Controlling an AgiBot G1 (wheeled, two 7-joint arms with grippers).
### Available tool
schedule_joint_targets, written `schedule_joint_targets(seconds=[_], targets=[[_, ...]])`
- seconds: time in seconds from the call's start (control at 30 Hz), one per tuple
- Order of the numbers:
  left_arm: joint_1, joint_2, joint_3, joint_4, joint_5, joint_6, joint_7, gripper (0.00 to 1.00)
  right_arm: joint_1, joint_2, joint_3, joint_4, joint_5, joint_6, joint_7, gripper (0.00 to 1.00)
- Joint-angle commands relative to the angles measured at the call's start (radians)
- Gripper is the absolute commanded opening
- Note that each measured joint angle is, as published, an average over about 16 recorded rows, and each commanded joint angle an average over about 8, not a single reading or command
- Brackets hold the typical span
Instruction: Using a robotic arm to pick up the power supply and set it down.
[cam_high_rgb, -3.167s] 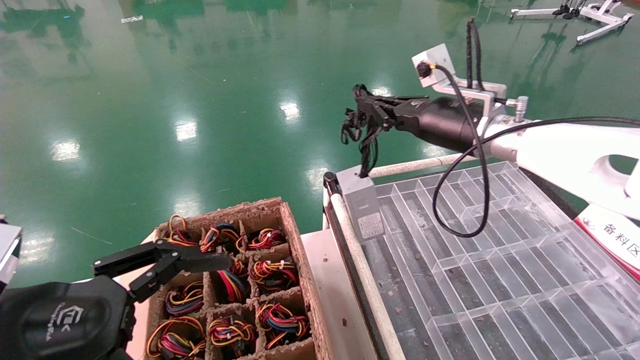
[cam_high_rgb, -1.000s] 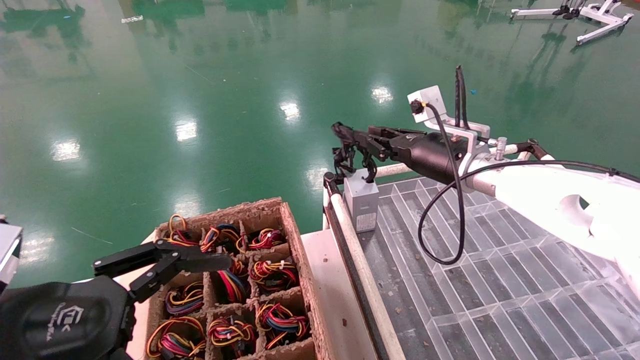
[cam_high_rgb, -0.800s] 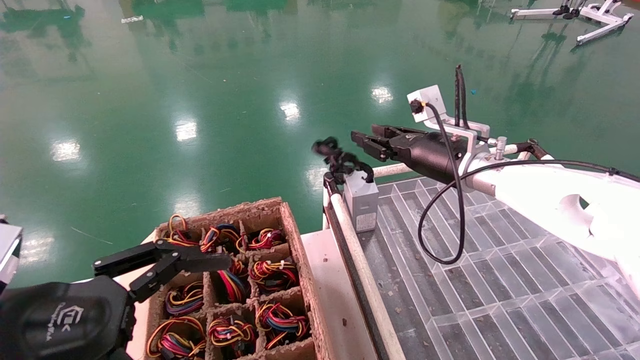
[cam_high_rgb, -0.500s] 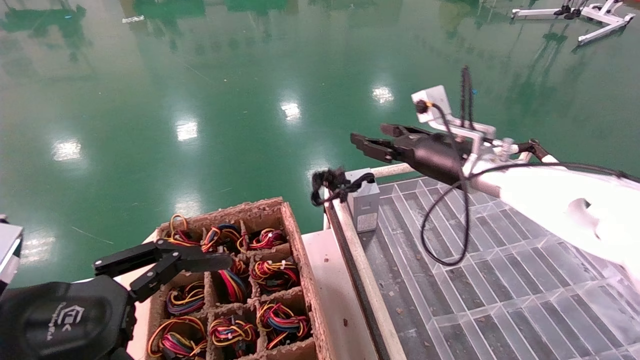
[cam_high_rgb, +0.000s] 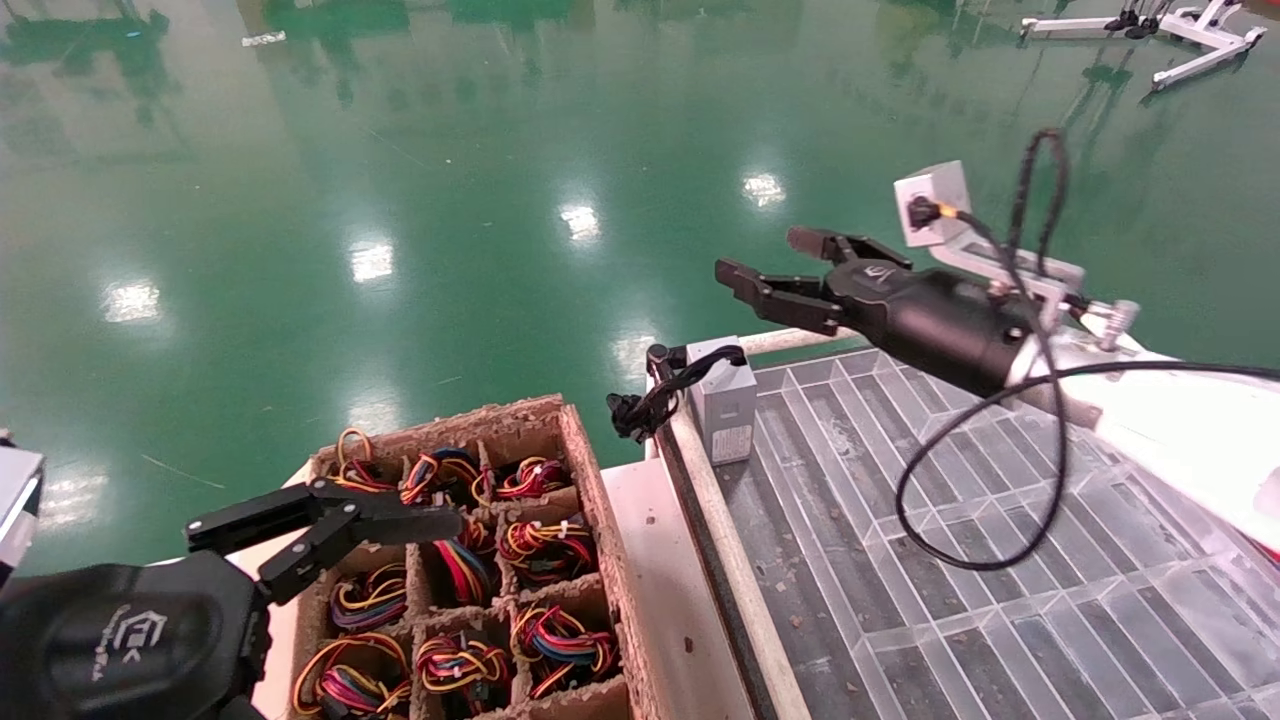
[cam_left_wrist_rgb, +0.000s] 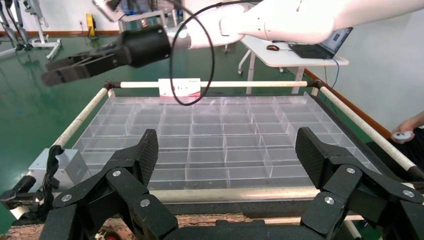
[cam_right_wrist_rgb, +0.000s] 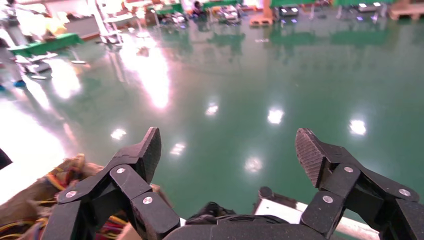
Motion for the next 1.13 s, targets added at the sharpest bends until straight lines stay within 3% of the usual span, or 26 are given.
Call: schedule_joint_targets(seconds=[0.03,1.13], targets=[[0.0,0.0,0.0,0.0,0.0,0.0,0.0,1.0,-0.023,0.022,0.005,0.043,0.014,-0.02,0.01,1.0],[0.0,0.0,0.001,0.0,-0.001,0.0,0.0,1.0,-0.377,0.364,0.092,0.72,0.228,-0.336,0.166,1.0]])
